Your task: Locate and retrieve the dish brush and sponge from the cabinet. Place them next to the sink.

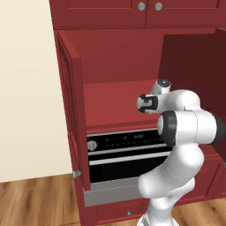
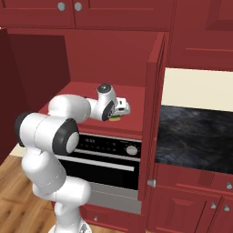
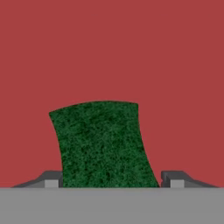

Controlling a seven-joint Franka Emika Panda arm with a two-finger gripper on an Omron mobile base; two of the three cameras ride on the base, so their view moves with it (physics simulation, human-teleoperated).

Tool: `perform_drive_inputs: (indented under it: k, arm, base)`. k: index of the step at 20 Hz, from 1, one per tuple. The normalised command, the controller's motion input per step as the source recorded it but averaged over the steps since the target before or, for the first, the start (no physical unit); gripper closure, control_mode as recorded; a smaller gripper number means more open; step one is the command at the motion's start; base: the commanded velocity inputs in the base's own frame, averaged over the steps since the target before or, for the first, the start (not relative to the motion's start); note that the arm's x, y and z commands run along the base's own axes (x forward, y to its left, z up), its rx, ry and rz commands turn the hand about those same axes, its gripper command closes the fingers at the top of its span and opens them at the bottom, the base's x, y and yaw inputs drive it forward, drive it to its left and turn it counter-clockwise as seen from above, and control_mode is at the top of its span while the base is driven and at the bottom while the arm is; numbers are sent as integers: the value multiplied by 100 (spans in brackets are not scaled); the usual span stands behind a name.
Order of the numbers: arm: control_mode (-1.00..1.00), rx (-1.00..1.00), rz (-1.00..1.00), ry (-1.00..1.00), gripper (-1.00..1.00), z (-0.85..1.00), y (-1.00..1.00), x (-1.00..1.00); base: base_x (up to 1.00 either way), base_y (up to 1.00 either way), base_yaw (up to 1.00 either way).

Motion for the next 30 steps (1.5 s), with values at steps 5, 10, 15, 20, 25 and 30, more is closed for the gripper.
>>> perform_drive_inputs:
  k: [5,10,15,20,25,30]
  arm:
    - [-100,0,-6,0,100,0,28,-7]
    - [-100,-8,-12,1,100,13,39,-24]
    - [-100,-6,-20,0,100,20,21,-30]
    - [-100,7,-29,-8,100,23,1,-56]
    - [-100,12,-20,-13,100,43,13,-66]
    - [-100,4,-8,-10,100,52,22,-65]
  base:
    - [0,0,0]
    - [0,0,0]
    - [0,0,0]
    - [0,0,0]
    - [0,0,0]
    - [0,0,0]
